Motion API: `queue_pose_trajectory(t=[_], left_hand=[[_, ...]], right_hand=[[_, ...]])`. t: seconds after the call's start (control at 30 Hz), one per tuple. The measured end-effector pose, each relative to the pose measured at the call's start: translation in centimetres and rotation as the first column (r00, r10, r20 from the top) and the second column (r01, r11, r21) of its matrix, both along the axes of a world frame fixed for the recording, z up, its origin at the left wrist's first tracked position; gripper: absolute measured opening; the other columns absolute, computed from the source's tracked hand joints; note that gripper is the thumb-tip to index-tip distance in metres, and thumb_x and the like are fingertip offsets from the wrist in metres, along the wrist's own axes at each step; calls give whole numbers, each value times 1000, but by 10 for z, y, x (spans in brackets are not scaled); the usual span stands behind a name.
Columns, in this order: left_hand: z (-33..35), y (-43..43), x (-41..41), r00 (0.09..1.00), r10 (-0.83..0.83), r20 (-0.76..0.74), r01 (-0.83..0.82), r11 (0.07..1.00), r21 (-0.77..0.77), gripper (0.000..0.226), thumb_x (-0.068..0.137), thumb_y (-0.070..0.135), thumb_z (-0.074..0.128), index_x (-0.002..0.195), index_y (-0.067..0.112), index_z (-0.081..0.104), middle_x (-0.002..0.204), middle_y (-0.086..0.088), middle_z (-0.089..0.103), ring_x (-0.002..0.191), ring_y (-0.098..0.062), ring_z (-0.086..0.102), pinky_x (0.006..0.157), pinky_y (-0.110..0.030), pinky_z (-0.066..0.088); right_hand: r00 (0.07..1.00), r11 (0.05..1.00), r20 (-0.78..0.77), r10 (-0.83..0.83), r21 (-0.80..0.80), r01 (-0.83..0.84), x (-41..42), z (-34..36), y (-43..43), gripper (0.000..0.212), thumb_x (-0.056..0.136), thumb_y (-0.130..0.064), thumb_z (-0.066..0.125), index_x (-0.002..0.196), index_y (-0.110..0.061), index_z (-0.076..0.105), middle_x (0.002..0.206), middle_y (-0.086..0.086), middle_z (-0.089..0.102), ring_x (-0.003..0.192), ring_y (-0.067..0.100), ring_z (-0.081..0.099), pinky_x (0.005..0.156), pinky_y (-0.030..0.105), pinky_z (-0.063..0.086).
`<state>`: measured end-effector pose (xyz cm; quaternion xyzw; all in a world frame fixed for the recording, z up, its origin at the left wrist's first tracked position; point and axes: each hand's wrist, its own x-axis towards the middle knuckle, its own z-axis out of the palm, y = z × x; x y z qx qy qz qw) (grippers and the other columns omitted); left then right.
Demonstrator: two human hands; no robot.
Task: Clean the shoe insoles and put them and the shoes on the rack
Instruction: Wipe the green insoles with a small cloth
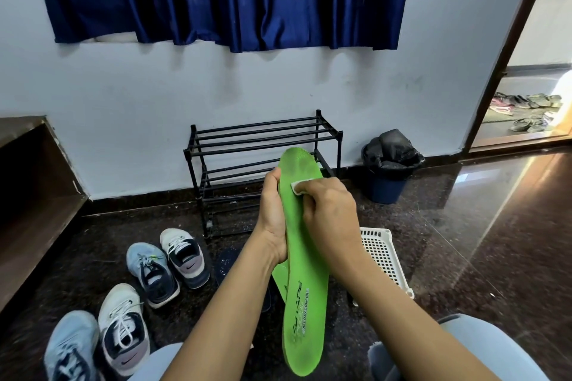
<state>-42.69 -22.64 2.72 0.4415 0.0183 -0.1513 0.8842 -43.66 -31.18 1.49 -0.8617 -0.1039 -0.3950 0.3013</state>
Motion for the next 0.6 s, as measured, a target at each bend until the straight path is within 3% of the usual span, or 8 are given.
queue_pose_trajectory(t=[0.23,0.43,0.6], left_hand=[[3,-4,-4,1000,-26,3,26,999,33,56,94,51,32,78,12,68,67,-7,67,57,-19,66,55,-21,50],[-1,-1,1,1000,10,4,-10,1000,0,63,94,52,33,59,16,70,63,-3,66,56,-17,64,56,-22,48],[1,-1,-2,1000,-10,9,10,999,34,56,94,52,31,81,12,69,72,-7,69,63,-19,66,62,-25,50]], right_hand=[[1000,999,-11,-11,42,12,6,8,-6,22,73,-1,56,82,-9,74,77,6,70,76,27,62,67,30,48],[1000,1000,-11,14,21,-14,-1,1,2,22,71,-2,56,82,-6,74,74,8,69,73,29,63,68,25,40],[1000,998,-13,-2,58,2,8,7,-1,22,72,-2,55,82,-7,74,76,8,70,76,28,63,70,24,39]])
